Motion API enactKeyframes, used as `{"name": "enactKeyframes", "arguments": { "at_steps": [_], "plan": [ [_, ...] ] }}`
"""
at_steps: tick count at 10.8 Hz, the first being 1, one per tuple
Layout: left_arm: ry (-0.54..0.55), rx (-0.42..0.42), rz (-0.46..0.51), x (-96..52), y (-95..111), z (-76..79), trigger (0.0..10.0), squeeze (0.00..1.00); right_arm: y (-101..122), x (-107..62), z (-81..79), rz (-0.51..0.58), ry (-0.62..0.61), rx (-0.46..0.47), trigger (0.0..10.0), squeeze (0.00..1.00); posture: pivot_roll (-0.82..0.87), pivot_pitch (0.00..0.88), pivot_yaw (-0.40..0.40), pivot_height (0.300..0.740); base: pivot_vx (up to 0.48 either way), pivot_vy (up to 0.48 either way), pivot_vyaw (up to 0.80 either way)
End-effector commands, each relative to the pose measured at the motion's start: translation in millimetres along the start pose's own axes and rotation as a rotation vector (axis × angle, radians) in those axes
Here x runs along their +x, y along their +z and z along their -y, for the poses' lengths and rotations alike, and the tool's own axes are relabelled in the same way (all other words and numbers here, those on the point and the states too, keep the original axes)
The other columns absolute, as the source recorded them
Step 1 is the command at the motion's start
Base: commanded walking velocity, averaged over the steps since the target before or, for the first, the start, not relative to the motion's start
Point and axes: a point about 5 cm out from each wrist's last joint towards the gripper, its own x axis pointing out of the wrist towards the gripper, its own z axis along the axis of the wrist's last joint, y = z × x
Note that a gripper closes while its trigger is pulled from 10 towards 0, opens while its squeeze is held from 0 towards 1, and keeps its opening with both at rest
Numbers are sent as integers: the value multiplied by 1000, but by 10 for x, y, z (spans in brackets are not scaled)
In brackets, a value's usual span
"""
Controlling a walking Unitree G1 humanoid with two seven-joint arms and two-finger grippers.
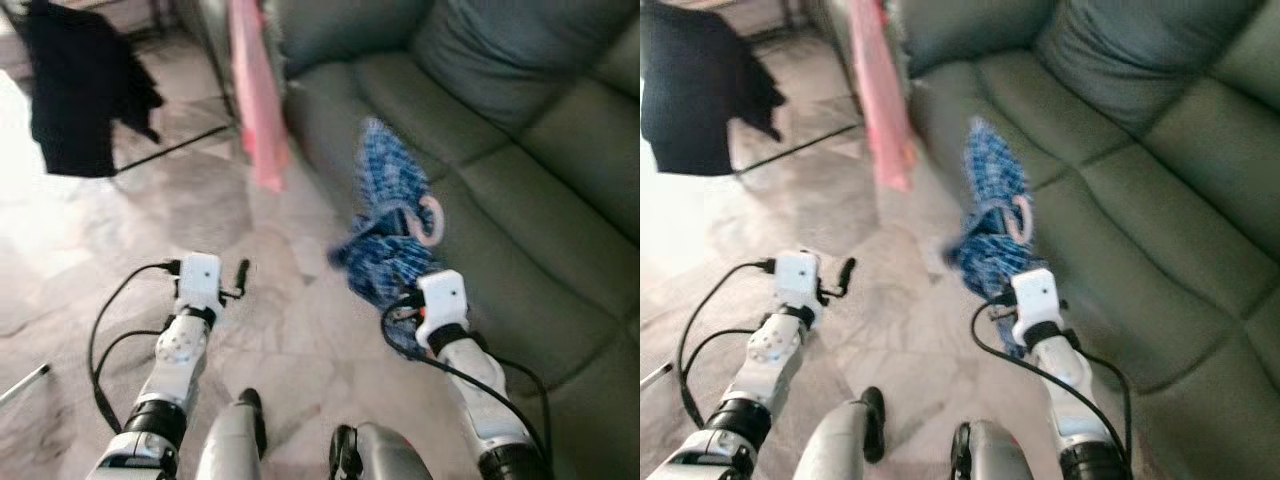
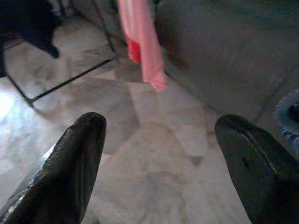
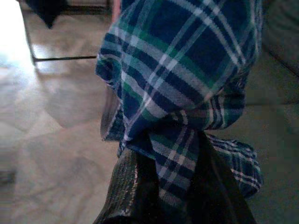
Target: Hang hanger
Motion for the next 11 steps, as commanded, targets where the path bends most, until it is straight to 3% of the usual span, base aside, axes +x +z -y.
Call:
{"name": "enactKeyframes", "arguments": {
  "at_steps": [1,3,9,11],
  "plan": [
    [2,-4,-21,-39,-52,12,10000,0,28,-4,0,8,16,6,10000,0,-83,165,-42,740,0,0,625],
    [28,4,-57,-68,-133,-36,10000,0,0,-15,-59,-6,60,22,10000,0,-84,157,-43,740,341,0,594],
    [45,22,-43,-28,-87,-34,10000,0,-27,16,-227,-33,204,20,10000,0,-84,150,-38,740,418,0,552],
    [103,26,-41,-12,-68,-101,10000,0,-41,39,-242,-47,210,22,10000,0,-75,149,-44,740,369,174,0]
  ]
}}
